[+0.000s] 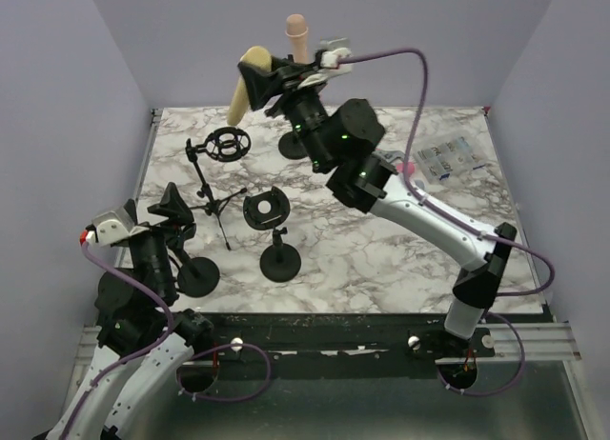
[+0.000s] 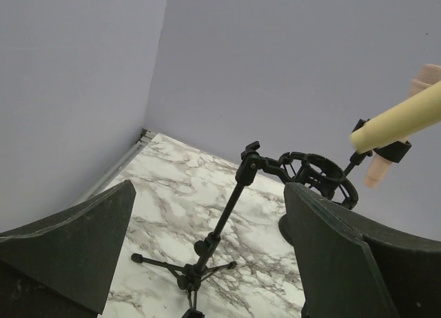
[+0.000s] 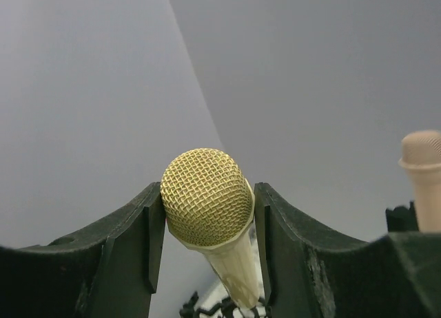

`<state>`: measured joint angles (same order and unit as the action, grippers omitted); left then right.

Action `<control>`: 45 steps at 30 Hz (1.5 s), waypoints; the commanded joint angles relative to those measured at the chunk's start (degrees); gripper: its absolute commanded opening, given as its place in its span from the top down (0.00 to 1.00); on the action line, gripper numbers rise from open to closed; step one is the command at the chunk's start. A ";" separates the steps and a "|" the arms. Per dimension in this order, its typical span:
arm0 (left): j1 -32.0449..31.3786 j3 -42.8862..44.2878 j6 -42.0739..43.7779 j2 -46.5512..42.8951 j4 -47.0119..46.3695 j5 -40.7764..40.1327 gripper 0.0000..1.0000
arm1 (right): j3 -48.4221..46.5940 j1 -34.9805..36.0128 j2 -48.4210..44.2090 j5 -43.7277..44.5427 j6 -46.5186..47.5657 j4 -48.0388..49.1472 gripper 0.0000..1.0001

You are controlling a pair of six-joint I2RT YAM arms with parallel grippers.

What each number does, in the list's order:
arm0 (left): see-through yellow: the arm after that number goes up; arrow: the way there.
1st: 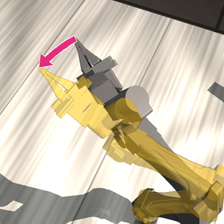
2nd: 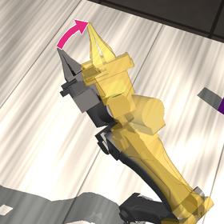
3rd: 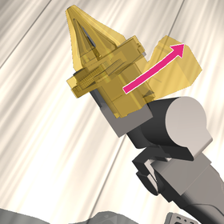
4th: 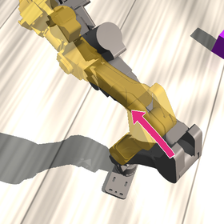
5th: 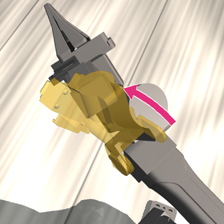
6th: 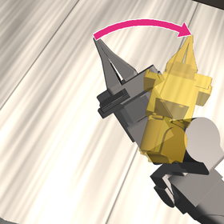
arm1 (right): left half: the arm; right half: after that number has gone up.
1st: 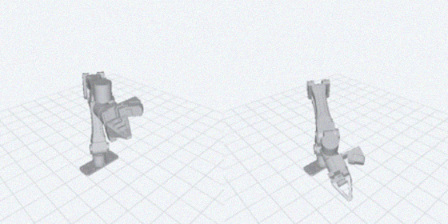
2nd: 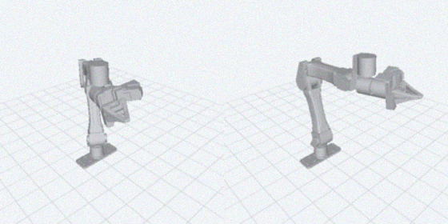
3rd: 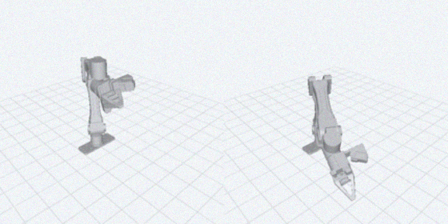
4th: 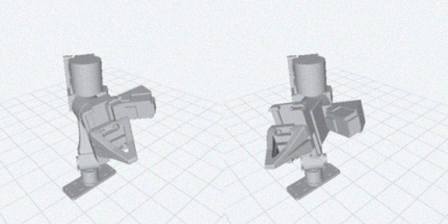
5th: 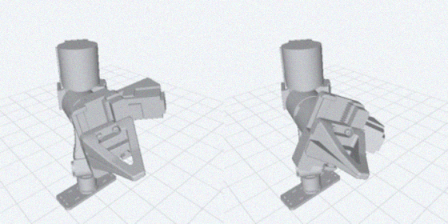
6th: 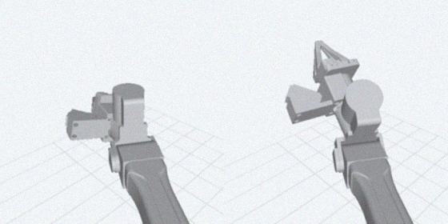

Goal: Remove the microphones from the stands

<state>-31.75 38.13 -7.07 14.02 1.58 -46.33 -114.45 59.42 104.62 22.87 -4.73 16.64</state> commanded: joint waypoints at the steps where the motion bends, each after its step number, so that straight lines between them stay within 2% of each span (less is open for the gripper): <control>1: 0.76 0.72 -0.38 0.82 0.21 1.24 0.09 | 6.21 0.09 -7.39 4.03 1.80 16.86 0.97; 6: 1.07 0.71 -0.32 1.28 0.30 1.36 0.09 | 16.51 0.12 -14.38 8.87 4.15 24.10 0.97; 14: 1.34 0.63 -0.90 2.24 0.52 2.26 0.09 | 44.11 0.05 -27.20 26.33 16.71 39.89 0.97; 19: 1.43 1.02 -1.98 3.34 1.39 3.71 0.09 | 56.09 -0.15 -30.47 38.28 26.58 40.75 0.97; 23: 1.69 1.25 -2.25 3.84 1.78 3.86 0.09 | 66.60 -1.12 -35.36 44.80 25.16 39.62 0.98; 25: 1.93 1.08 -2.29 3.95 1.60 3.87 0.09 | 69.93 -1.84 -39.06 44.95 18.63 32.92 0.98; 27: 2.11 1.07 -2.34 4.47 1.58 4.01 0.09 | 70.44 -3.91 -43.23 42.58 7.13 20.21 0.98; 29: 2.29 1.24 -2.42 5.11 1.83 4.26 0.09 | 69.87 -7.75 -45.93 36.84 -6.52 7.47 0.98; 32: 2.56 1.50 -2.60 5.87 2.19 4.57 0.09 | 69.76 -14.15 -47.89 28.55 -21.49 -3.49 0.98; 36: 2.82 1.37 -2.64 6.17 2.17 4.37 0.09 | 71.20 -21.85 -49.79 23.10 -41.12 -10.74 0.99; 40: 2.92 1.42 -2.77 6.44 2.27 4.74 0.09 | 70.52 -29.38 -50.06 12.88 -54.44 -19.10 0.99; 45: 3.01 1.62 -3.30 6.16 2.81 5.17 0.09 | 73.91 -35.08 -49.87 12.01 -70.34 -25.87 0.99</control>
<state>-29.19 38.15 -9.56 20.21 3.18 -42.70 -43.51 27.55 55.46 39.20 -55.83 -0.60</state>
